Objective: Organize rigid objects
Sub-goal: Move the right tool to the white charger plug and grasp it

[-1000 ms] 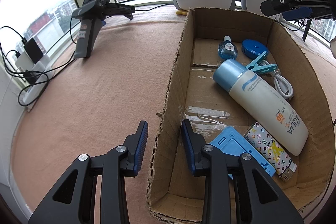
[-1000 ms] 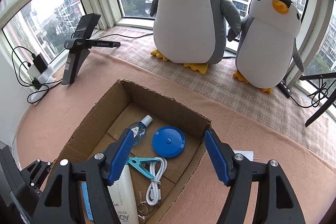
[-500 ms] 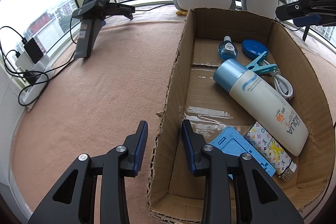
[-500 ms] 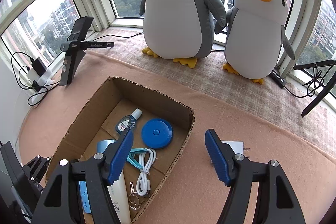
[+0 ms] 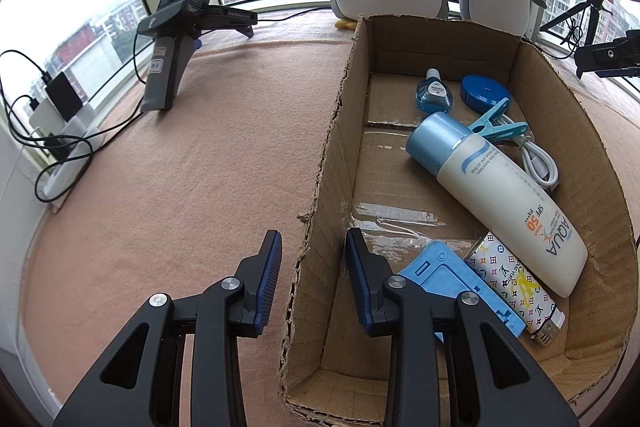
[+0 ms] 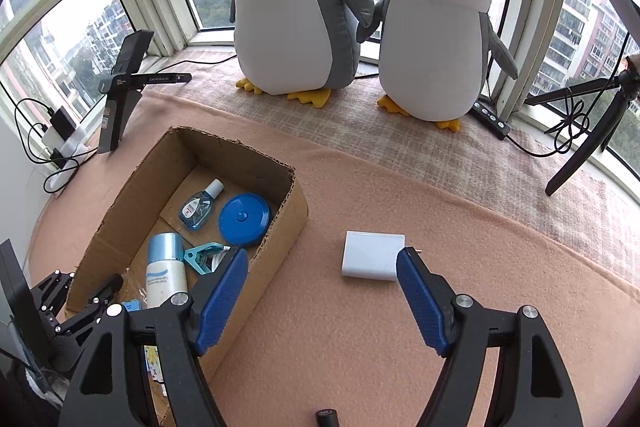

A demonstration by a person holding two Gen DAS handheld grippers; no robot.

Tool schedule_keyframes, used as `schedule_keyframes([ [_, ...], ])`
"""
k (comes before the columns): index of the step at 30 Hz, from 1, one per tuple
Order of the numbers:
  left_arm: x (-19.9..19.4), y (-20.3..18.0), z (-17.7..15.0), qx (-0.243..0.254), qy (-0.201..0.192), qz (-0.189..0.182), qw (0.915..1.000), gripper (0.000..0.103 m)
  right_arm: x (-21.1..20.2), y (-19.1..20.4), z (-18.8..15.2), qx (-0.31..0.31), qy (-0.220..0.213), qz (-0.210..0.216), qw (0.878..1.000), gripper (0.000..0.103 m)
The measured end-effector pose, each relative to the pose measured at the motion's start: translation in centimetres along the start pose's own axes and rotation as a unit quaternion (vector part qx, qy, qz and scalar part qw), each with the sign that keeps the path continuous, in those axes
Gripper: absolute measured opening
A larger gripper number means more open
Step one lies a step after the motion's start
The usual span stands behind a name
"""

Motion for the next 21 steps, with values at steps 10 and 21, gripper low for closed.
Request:
schedule_keyframes([
  [10,0.0,0.0,0.0,0.0,0.0,0.0,1.0,0.031,2.5,-2.2,-1.2,-0.005,0.029,-0.022,0.999,0.073],
  [21,0.0,0.0,0.0,0.0,0.0,0.0,1.0,0.031,5.1,-1.9,-1.2,0.007,0.052,-0.021,0.998,0.073],
])
Point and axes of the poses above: each gripper's, at about its wrist camera, not at the fingertips, and x roughly the way its jaws point, y to its left, z to its top, the point moved 4 cm from there along x, roughly the way its jaws point, and after that the axes turned 10 degrees about -z, right-handed, at the moved point
